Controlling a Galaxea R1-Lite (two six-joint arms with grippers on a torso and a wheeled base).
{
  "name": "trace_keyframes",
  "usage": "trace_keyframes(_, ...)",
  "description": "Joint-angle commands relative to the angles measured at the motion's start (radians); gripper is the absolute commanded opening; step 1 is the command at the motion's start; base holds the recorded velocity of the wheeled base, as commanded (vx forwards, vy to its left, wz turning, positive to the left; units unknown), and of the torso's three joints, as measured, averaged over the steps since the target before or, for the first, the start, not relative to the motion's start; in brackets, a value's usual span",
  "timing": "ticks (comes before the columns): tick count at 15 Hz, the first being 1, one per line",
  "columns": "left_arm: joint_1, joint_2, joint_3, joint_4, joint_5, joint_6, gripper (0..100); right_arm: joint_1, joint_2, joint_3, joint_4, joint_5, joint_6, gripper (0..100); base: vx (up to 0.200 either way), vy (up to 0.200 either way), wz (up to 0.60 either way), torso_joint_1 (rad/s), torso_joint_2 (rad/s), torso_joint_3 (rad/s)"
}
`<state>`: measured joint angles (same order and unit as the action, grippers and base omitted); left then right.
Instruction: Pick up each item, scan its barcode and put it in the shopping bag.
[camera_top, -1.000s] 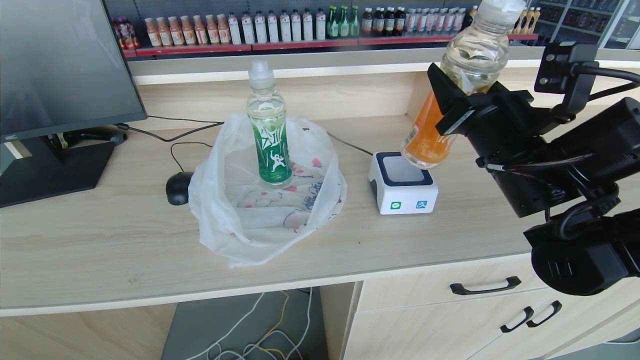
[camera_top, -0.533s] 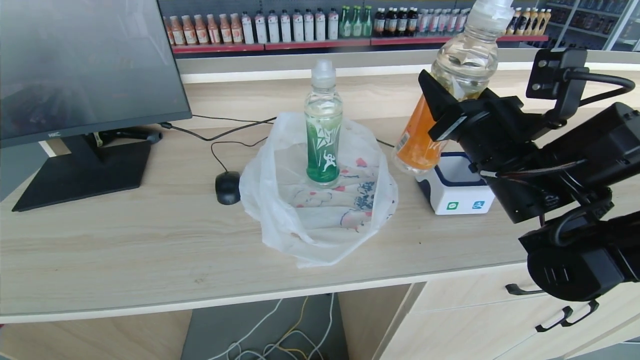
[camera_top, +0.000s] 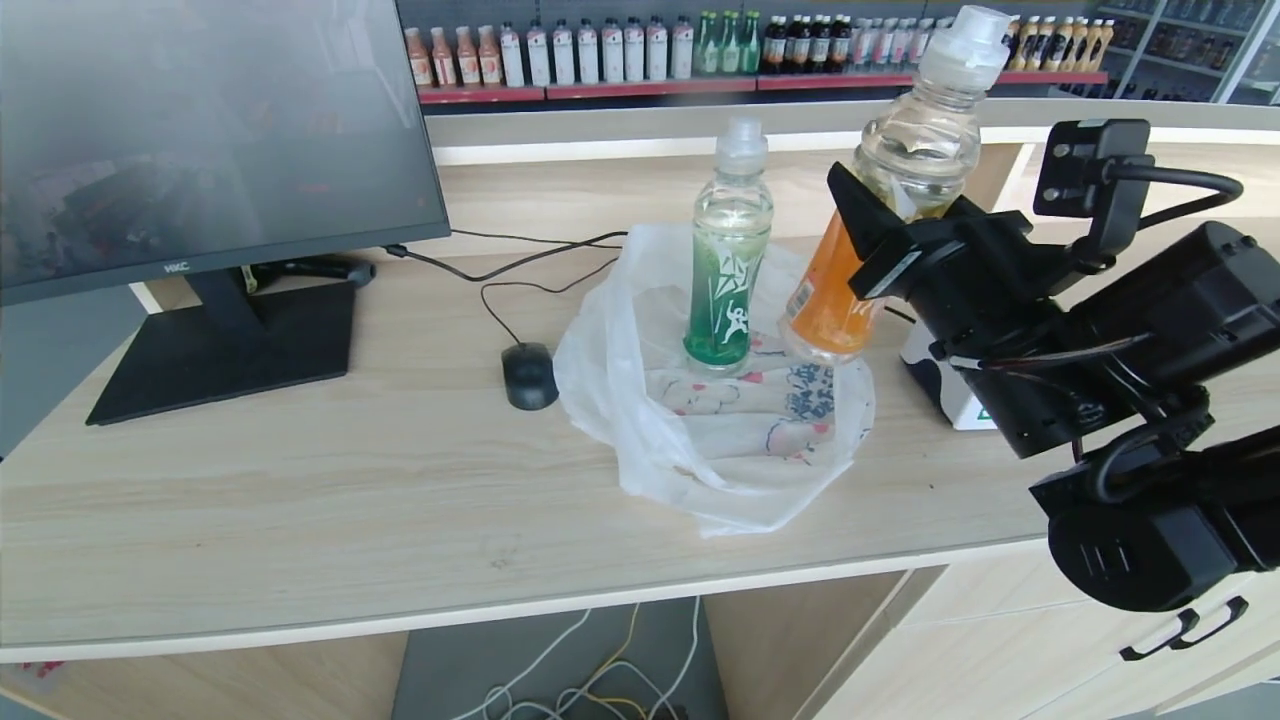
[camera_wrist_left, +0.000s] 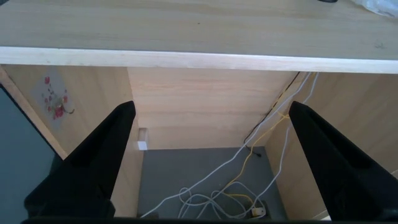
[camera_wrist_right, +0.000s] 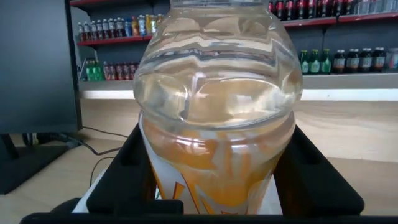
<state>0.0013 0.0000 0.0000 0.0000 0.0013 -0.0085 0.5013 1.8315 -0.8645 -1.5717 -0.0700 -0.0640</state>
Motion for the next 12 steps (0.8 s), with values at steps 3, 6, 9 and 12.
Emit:
trace_keyframes(3,0.000,0.000,0.000,0.000,-0.001,-0.001,100,0.045,-0.034,0.090,0.001,0.003,-0.007,0,0.000,0.000,0.00,0.000,0.00,0.000)
trace_keyframes(6,0.000,0.000,0.000,0.000,-0.001,0.001,100,0.043,-0.041,0.111,0.001,0.006,0.000,0,0.000,0.000,0.00,0.000,0.00,0.000)
trace_keyframes(9,0.000,0.000,0.000,0.000,0.000,-0.001,100,0.043,-0.057,0.170,0.001,0.006,-0.003,0,0.000,0.000,0.00,0.000,0.00,0.000)
trace_keyframes(12,0.000,0.000,0.000,0.000,-0.001,-0.001,100,0.043,-0.055,0.154,0.001,0.007,-0.008,0,0.000,0.000,0.00,0.000,0.00,0.000)
